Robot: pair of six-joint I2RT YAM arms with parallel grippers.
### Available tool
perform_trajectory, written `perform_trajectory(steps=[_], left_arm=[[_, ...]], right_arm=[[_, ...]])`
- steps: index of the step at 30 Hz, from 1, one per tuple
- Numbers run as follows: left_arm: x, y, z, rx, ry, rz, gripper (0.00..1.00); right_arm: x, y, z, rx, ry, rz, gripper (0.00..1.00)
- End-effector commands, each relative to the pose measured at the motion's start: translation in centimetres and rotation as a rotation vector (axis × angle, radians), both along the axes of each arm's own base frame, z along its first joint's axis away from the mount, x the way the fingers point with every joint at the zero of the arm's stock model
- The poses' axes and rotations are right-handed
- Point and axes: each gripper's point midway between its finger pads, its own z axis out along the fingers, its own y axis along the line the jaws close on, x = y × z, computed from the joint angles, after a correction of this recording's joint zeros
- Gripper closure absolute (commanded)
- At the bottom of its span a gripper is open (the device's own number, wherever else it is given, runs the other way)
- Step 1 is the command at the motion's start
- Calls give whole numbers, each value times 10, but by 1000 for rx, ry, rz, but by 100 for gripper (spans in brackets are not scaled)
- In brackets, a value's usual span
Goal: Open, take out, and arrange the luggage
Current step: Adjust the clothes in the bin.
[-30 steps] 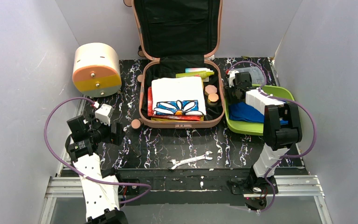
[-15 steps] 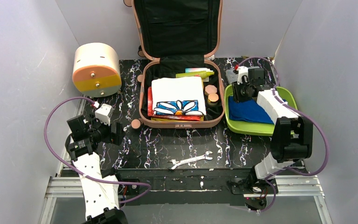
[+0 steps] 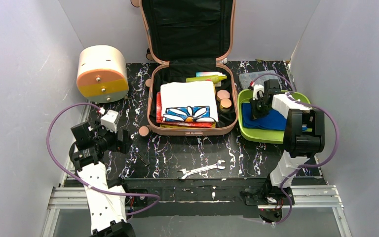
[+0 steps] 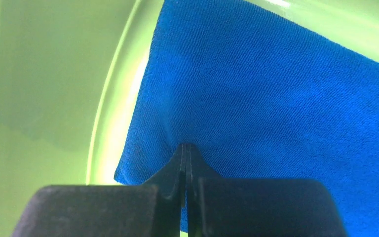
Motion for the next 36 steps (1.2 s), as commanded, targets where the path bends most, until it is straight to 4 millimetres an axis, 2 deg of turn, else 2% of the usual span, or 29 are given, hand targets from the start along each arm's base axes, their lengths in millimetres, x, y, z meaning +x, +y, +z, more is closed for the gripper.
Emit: perform_trajectory(steps=[1,4,7,10,15,18,20,21,22,24,27,32,36], left_arm=[[-2,-4,6,-12,-10,-17,2],[1,-4,12,-13,-17,-24,2],[6,-3,22,-13,-25,-34,2],[15,0,38,-6,-41,-43,2],[37,-4,77,14,-85,-104,2],[54,-23,86,137,-72,-197,2],[64,-51,85,256,-60,-317,2],[69,-66,83,298,-53,-380,2],[74,-89,85,328,-64,-463,2],[84,-120,83,370,-58,-569,2],[94,-171,72,465,-51,-728,2],[102,-250,46,570,-43,-927,2],[122,-287,22,609,-30,-971,2]], right_arm=[[-17,8,0,37,78,51,99],[-13,3,7,8,51,41,98],[0,-5,29,-38,-28,23,89],[14,-13,64,-77,-134,2,79],[34,-14,138,-81,-353,-24,59],[40,-5,174,-32,-437,-4,34],[41,10,191,44,-464,35,6],[41,19,195,91,-469,64,2],[40,28,199,136,-469,93,2],[39,43,202,222,-462,135,2],[34,59,196,306,-430,192,2],[22,62,183,309,-436,241,2],[16,61,174,303,-430,244,2]])
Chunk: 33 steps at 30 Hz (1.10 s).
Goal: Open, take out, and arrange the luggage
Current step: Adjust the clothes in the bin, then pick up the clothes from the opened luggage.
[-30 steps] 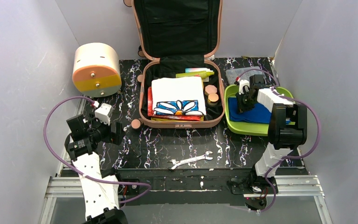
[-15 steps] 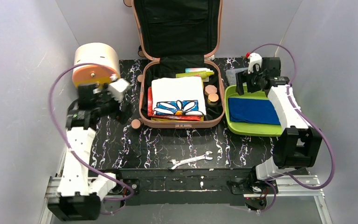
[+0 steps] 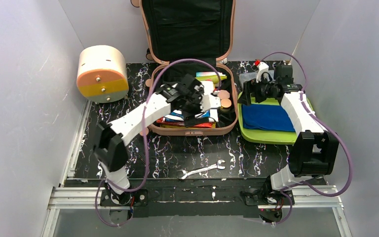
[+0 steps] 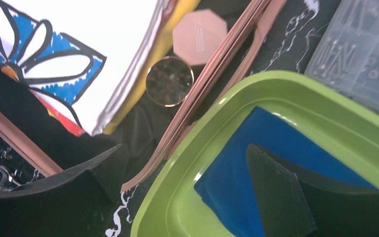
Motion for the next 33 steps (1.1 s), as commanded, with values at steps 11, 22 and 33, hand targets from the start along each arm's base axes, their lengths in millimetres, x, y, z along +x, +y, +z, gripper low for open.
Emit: perform_trajectory(steps=[11,22,33], left_arm=[[36,-45,-34,105,-73,-68,2],[40,-44,-59,161,-68,-73,6],[44,-46,-66,178,-71,-75,29]], right_arm=[[-8,5,3,16,-68,43,2],[-10,7,-3,31,-52,49,2],[-12,10,-1,54,-48,63,2]])
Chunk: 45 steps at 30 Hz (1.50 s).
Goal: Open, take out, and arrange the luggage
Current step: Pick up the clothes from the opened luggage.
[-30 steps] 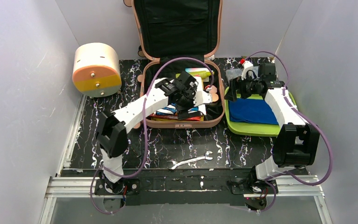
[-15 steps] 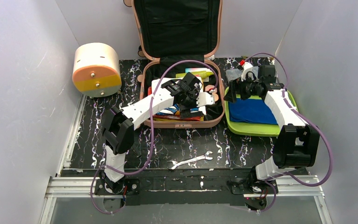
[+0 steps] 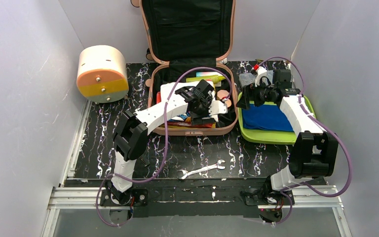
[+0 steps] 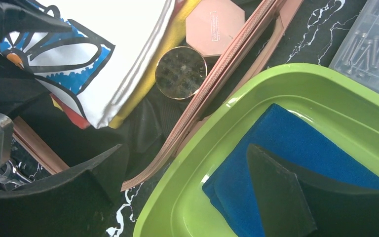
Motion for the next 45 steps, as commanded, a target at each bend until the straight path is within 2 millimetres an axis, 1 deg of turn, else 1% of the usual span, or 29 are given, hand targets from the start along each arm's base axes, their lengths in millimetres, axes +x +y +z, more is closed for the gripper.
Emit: perform_trajectory(steps=[1,3,5,6,8,10,13,16,18,21,24,28,33,35,38,42,45], left_arm=[[2,-4,12,-13,-25,-6,33],[3,-4,11,-14,-22,0,43],[2,-5,10,-17,-16,12,56],[5,-2,10,-6,-29,31,64],[8,0,11,-9,-35,63,78],[13,3,14,-31,-38,102,87],[21,6,23,-100,-35,182,99],[25,7,35,-201,-13,244,100],[26,9,41,-250,-7,268,100],[22,10,48,-295,14,285,100],[15,9,55,-331,39,271,100],[14,15,63,-359,45,285,100],[20,22,72,-396,38,317,100],[22,23,74,-408,38,328,100],[25,25,76,-422,36,343,100],[27,25,76,-429,40,351,100],[27,26,74,-427,44,354,100]], right_arm=[[1,4,22,27,-74,21,2],[1,5,23,35,-75,23,2],[0,8,27,52,-71,25,2],[1,10,30,68,-65,24,2],[1,17,39,119,-38,34,1],[0,28,48,187,8,60,2],[3,42,56,274,92,70,2],[11,52,55,339,177,36,2],[15,58,48,375,248,5,1],[21,68,39,406,329,-17,2],[25,79,31,416,377,-24,2],[22,99,23,404,408,-7,2],[20,115,7,417,480,-22,2],[21,120,3,446,533,-38,2],[24,121,-5,461,596,-91,2],[25,119,-8,463,621,-144,1],[26,122,-11,491,659,-163,2]])
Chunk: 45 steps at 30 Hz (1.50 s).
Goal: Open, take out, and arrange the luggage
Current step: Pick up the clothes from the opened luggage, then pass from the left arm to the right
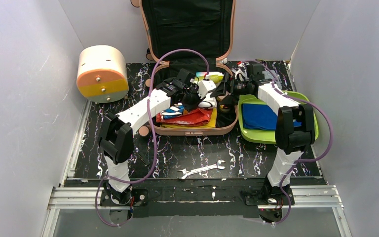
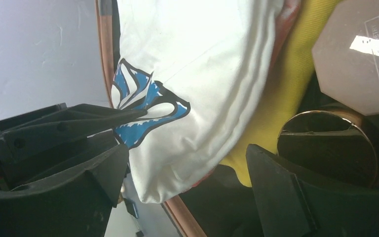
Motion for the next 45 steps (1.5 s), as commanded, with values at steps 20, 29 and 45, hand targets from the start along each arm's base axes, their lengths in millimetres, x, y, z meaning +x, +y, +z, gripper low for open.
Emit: perform_trajectory(steps=[20,29,45], left_arm=[[15,19,31,-40,-78,100,100],[16,26,29,-37,-78,123,100],[18,23,38,-56,-86,123,100]], right_arm=[[7,10,-14,-41,105,-96,2],[23,-20,8,-133,25,-195,1],[12,6,-23,-39,135,-156,2]])
